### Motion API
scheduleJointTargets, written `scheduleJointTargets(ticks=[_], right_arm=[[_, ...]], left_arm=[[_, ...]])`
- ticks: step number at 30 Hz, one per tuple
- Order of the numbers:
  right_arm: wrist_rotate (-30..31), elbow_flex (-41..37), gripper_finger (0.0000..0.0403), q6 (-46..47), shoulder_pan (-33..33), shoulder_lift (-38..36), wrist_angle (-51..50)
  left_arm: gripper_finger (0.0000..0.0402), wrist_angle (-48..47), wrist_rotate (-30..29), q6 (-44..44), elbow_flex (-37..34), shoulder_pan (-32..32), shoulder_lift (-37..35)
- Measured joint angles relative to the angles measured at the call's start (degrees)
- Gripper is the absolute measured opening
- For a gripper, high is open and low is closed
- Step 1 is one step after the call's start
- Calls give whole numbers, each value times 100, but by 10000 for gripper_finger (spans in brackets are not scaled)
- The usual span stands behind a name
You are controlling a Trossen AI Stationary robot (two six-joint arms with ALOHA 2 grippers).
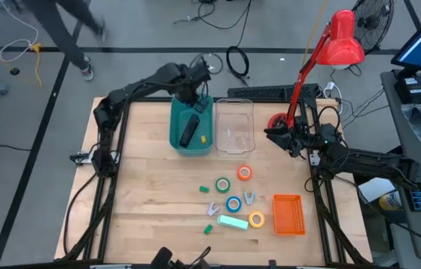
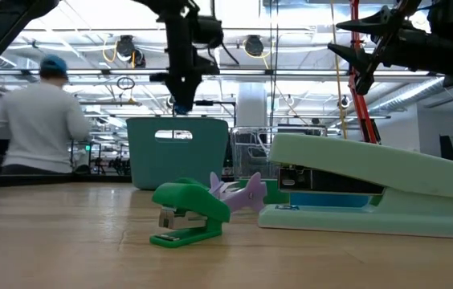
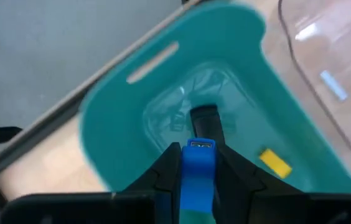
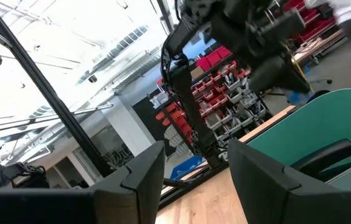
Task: Pick and place Stapler, Stapler remover, tape
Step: Put the small blue stapler into the green bin
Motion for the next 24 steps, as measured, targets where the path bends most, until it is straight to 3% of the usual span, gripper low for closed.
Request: scheduleJointTargets(ticks=[6,10,14,24], right_arm=[[0,0,171,0,-1,0,-27],[2,0,171,0,0,0,-28],[3,0,171,107,0,0,-26],[7,0,171,149,-2,0,-13]], left_arm=[[69,607,-91,-125,-1169,129,4],[69,1175,169,-119,-1730,252,-1],[69,1752,267,-77,-2044,283,-2],[69,2089,177,-5,-2497,352,-4]])
